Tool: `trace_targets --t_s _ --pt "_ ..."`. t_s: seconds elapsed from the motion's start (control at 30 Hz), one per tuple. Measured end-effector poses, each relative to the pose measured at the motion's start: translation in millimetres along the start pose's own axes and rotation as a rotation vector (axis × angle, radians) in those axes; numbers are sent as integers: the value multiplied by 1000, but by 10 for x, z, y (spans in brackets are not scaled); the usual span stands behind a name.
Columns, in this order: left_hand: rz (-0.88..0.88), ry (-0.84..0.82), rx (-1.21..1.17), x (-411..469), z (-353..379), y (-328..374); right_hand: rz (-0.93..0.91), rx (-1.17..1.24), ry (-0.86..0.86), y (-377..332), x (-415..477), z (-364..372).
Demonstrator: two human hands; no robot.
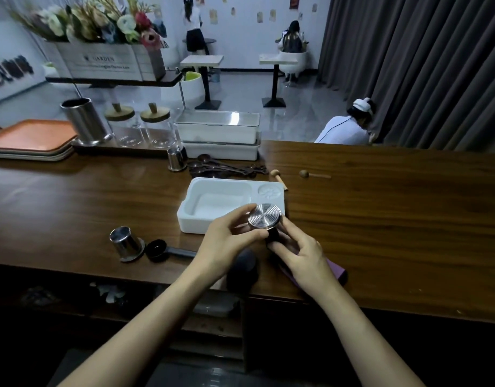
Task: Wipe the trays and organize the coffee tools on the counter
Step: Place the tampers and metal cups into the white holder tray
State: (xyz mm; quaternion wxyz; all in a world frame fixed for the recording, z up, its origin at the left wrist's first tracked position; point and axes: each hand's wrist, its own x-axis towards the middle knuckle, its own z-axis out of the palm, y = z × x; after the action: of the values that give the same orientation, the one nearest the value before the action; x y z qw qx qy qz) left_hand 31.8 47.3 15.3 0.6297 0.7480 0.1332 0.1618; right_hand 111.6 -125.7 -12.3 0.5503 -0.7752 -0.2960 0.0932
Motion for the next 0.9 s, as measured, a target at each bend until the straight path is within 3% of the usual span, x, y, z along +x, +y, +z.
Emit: trace_targets --t_s 0.3,0.6,0.9 --pt "-8 -17 -24 38 -21 -62 27 110 -30 134 97 -30" --pt "36 -64 278 171 -250 -168 43 143 13 251 136 -123" --pt "84 38 616 303 -354 -240 21 225 -26 198 283 -358"
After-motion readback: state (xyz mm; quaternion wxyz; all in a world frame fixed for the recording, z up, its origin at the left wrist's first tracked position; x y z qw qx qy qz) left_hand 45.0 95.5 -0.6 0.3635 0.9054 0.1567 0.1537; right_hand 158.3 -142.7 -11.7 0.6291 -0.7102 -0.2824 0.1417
